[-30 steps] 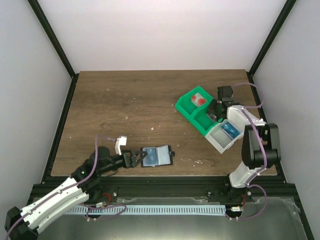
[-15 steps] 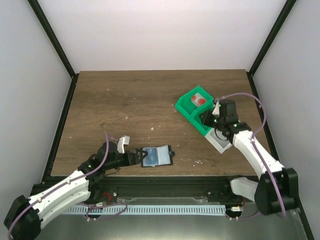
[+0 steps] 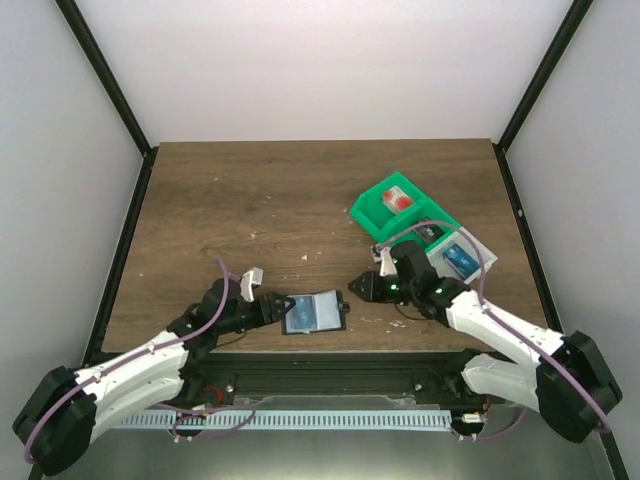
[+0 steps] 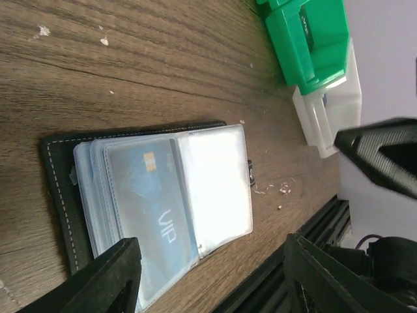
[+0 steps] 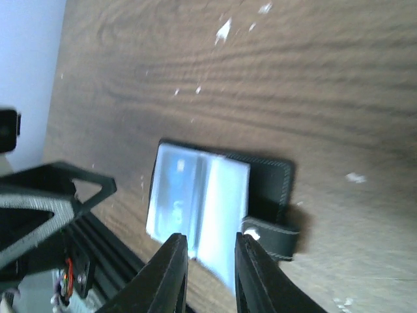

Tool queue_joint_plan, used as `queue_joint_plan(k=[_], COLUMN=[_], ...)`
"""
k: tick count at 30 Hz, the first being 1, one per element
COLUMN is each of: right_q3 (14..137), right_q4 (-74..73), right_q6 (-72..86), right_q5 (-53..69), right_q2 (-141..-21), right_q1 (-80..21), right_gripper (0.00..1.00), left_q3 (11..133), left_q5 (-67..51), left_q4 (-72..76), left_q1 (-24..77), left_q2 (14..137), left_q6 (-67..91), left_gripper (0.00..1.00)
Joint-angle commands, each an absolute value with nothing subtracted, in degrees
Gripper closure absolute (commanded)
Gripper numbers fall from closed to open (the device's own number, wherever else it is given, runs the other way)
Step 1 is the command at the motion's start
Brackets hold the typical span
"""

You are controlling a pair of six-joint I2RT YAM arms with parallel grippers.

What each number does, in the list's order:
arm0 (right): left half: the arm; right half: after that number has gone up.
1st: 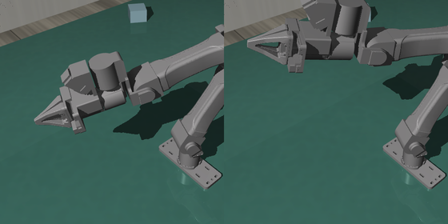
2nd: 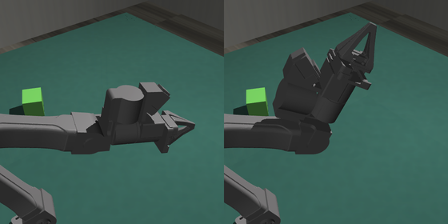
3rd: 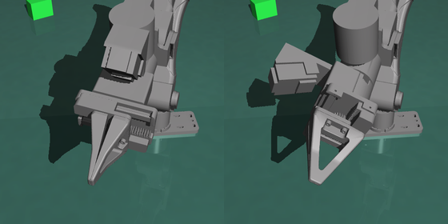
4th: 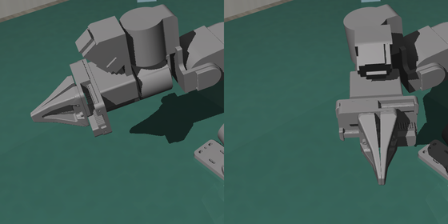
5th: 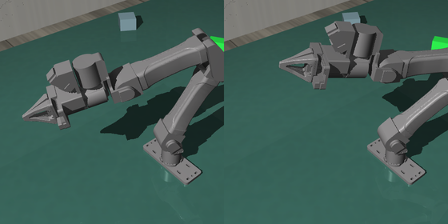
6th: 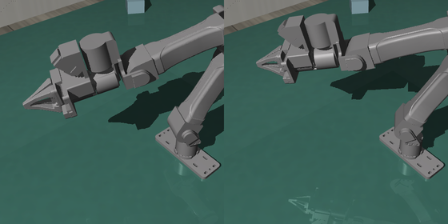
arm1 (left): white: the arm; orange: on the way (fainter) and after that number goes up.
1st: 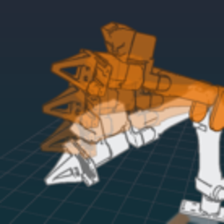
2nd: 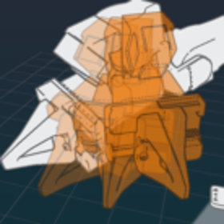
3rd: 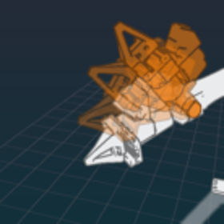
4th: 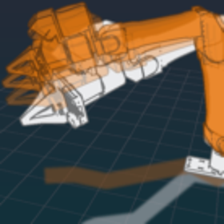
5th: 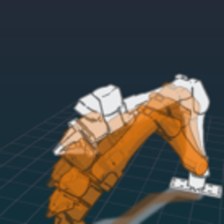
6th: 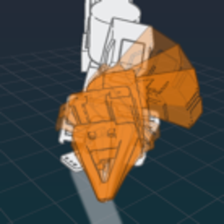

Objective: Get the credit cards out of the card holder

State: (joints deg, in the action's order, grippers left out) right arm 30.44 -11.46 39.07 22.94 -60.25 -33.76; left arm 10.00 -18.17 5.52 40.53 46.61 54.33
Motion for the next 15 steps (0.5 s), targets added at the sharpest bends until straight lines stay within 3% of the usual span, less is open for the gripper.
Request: queue_joint_plan(k=[1, 3, 9, 15], right_q3=[30.67, 30.95, 33.43, 36.83], right_q4=[-4.43, -2.01, 3.09, 4.47], right_q6=[43.73, 44.79, 46.72, 47.28], right_q5=[22.45, 22.46, 21.54, 20.7], right_q2=[-64.31, -67.14, -77.54, -87.05], right_q1=[-40.51, -42.91, -49.6, -53.52], right_gripper=[0.77, 0.77, 0.74, 0.73], left_q3=[8.66, 8.21, 5.49, 4.37], left_q5=[-18.78, -19.83, -21.15, -21.73], left_q4=[12.52, 14.25, 19.51, 20.38], left_q1=[40.34, 40.34, 40.22, 40.07], left_q2=[48.73, 49.56, 50.71, 50.93], left_q6=[56.76, 57.38, 60.35, 61.75], left_gripper=[0.36, 0.32, 0.36, 0.3])
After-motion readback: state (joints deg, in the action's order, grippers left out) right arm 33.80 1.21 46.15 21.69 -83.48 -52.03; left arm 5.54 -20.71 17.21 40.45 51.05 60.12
